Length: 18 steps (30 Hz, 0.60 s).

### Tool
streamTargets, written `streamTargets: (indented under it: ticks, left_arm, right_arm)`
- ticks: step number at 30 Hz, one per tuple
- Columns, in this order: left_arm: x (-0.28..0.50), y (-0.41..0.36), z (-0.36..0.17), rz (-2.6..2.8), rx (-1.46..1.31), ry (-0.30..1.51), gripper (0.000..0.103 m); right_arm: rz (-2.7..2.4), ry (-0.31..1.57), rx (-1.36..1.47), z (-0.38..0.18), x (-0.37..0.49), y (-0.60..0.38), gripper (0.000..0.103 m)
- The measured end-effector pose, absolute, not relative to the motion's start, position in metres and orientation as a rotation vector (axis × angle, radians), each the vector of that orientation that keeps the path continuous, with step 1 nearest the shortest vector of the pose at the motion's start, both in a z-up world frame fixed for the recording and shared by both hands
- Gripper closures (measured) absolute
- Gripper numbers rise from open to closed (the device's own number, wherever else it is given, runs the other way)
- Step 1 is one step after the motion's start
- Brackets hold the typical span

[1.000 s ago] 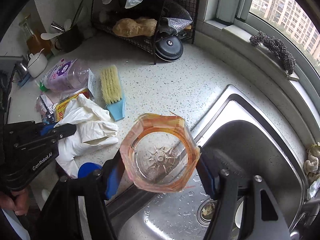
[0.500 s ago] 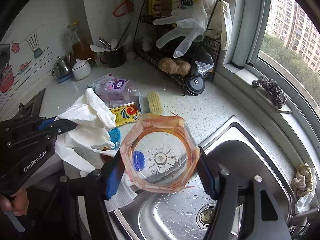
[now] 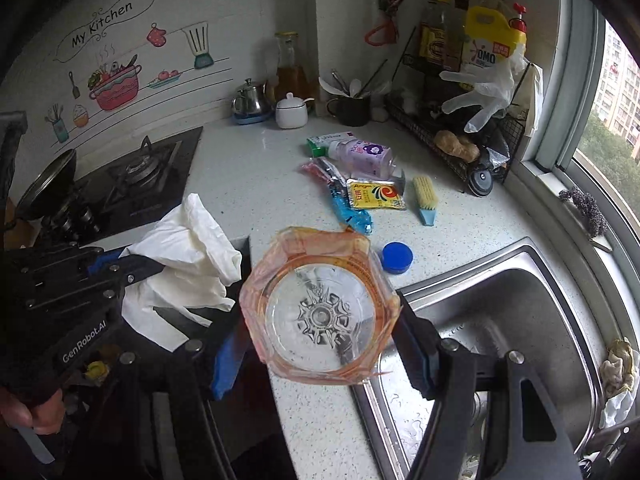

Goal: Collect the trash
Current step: 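Carry the tissue and orange cup down over the red bucket with both grippers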

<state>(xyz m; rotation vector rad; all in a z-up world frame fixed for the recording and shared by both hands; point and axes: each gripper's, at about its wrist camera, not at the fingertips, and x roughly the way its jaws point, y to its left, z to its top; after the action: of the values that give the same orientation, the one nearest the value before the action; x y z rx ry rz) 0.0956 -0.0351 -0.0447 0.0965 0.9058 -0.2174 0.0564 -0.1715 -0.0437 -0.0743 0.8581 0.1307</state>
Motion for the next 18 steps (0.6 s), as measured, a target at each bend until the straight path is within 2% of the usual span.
streamTargets:
  ticks: [11,18]
  left_arm:
    - [0.039,0.036,-0.092,-0.119,0.017,1.011,0.097]
    - [0.040,0.063,-0.140,-0.149,0.007,1.083,0.097]
  right_arm:
    - [0.243,0.945,-0.098,-0.093,0.028,-0.113,0.039]
    - [0.224,1.031,-0.079,-0.146,0.030,-0.085,0.039]
